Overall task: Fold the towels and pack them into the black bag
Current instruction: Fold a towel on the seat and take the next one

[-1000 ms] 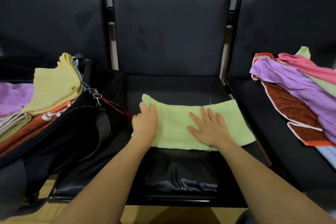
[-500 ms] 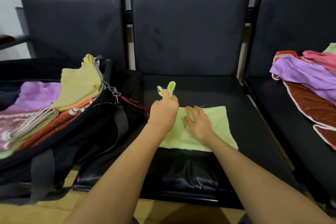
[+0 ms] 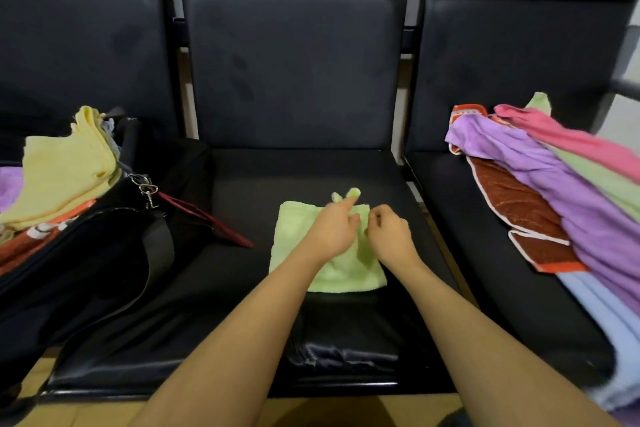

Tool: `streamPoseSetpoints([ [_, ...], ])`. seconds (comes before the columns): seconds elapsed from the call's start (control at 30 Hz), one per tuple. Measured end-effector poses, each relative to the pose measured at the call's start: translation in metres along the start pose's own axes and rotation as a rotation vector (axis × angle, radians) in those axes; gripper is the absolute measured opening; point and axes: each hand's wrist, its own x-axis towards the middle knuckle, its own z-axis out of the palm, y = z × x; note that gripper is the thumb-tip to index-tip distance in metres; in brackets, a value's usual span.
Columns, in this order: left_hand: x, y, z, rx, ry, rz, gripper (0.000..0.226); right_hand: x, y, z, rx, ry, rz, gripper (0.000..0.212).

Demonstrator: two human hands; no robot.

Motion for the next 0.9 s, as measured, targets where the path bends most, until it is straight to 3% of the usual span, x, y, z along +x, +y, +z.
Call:
streamPoseSetpoints([
  [0.07,-0.001,-0.006,0.01,-0.149,-0.115,-0.084,0.045,0.0,-0.001,0.0,-0.004,-0.004,0.016,0.025],
  [0.13,-0.002,-0.014,0.01,-0.221,-0.046,-0.158,0.04,0.0,-0.001,0.0,-0.06,-0.015,0.009,0.027],
  [0.27,-0.004,-0.034,0.006,0.234,0.213,-0.259,0.035,-0.001,-0.002,0.006,-0.33,0.04,-0.013,0.038],
  [0.37,-0.007,-0.05,0.008,0.517,0.196,-0.356,0.044,-0.002,-0.001,0.012,-0.551,0.111,0.036,0.058],
  [0.5,-0.01,-0.071,0.014,0.6,0.149,-0.396,0.054,-0.003,-0.001,0.019,-0.681,0.103,0.062,0.068],
  [0.6,-0.012,-0.075,0.016,0.613,0.146,-0.368,0.053,-0.001,-0.004,0.025,-0.611,0.012,0.082,0.055],
  [0.73,-0.015,-0.071,0.008,0.451,0.137,-0.319,0.048,-0.004,-0.013,0.027,-0.524,0.001,0.008,0.039],
  [0.9,-0.023,-0.064,-0.021,0.455,0.232,-0.264,0.039,-0.017,-0.042,0.014,-0.196,-0.01,-0.069,0.027],
])
